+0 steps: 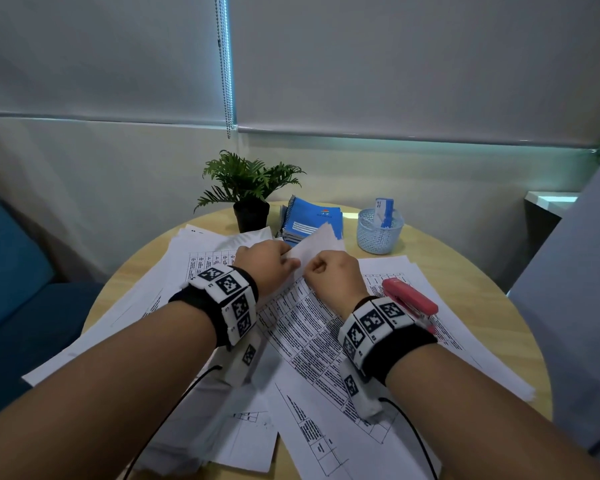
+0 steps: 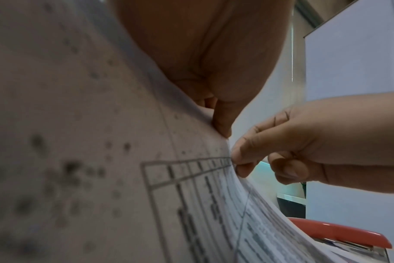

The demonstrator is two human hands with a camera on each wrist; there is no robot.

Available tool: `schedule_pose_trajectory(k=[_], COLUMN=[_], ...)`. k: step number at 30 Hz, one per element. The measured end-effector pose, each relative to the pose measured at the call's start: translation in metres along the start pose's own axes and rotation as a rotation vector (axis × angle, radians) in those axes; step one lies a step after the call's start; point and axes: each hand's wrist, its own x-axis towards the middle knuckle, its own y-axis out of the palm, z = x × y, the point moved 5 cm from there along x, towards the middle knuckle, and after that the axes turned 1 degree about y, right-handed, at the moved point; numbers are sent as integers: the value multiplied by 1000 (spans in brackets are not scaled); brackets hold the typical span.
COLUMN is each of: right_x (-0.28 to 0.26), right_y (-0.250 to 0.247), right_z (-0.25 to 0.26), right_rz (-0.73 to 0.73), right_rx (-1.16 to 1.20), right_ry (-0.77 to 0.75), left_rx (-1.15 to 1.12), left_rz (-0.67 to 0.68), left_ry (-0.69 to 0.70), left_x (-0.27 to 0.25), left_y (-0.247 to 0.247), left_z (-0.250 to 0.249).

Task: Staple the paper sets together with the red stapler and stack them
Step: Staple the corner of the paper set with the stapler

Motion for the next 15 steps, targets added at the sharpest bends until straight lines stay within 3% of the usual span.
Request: schedule_pose_trajectory(k=[15], right_x=[0], right_y=[3], right_z=[1], right_rz=[96], right_rx=[240], right_ry=[20], left_rx=[-36], left_rz=[42], left_ry=[-36], left_x=[0], left_y=[3], left_z=[6])
